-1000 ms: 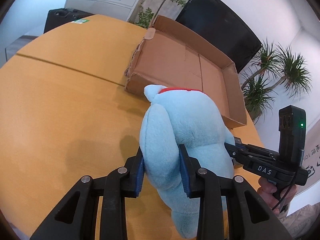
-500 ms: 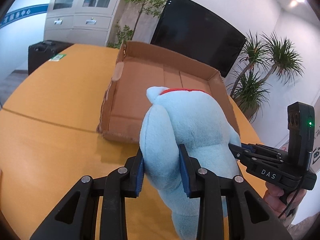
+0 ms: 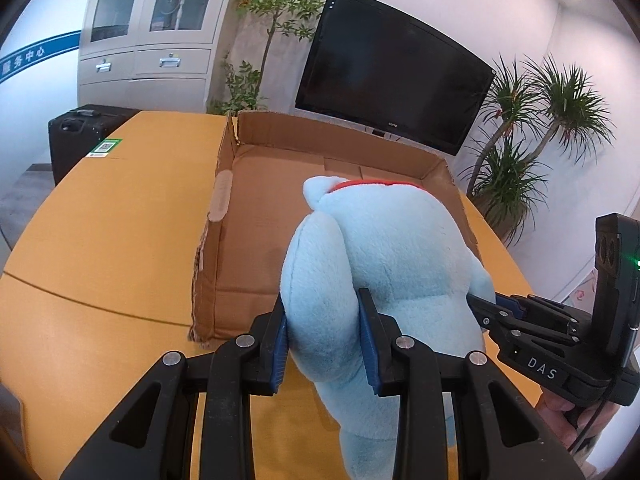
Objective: Organize objects
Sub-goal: 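Lift the plush toy with the left gripper and carry it into the box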
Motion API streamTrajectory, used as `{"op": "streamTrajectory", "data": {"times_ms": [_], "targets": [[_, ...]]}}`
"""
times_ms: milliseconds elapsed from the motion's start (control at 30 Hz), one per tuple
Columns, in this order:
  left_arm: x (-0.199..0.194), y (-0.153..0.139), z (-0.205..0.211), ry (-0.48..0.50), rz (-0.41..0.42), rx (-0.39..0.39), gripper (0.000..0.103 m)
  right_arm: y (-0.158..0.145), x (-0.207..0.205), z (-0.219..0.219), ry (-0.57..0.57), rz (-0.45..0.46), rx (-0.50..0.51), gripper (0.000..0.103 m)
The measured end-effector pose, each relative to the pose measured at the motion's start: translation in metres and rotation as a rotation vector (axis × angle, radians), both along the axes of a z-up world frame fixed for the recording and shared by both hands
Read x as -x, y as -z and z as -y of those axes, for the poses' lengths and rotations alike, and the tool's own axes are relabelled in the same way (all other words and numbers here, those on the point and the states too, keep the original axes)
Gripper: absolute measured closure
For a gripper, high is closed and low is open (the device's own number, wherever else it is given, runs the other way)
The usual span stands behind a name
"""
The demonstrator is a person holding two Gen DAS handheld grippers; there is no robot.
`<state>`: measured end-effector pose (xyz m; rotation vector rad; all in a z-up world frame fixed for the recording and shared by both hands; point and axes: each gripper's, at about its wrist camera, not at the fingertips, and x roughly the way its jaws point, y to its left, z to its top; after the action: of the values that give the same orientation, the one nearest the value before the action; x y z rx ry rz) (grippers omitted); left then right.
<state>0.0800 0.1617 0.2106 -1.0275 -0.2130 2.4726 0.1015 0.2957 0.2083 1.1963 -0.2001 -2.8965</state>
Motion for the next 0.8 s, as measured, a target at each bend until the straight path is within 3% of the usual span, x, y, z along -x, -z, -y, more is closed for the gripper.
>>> {"op": "streamTrajectory", "data": {"times_ms": [233, 467, 800], "targets": [[0.032, -0.005, -0.010, -0.009, -0.038, 0.043, 0.074, -0.009, 0.020, -0.006, 0.037, -0.031, -0.013, 0.079], [0.068, -0.002, -0.007, -0.031, -0.042, 0.008, 0.074, -0.012, 0.042, -0.008, 0.069, -0.073, -0.011, 0.079], [0.093, 0.018, -0.011, -0.067, -0.046, 0.065, 0.074, 0.002, 0.066, -0.005, 0.087, -0.066, -0.019, 0.079]]}}
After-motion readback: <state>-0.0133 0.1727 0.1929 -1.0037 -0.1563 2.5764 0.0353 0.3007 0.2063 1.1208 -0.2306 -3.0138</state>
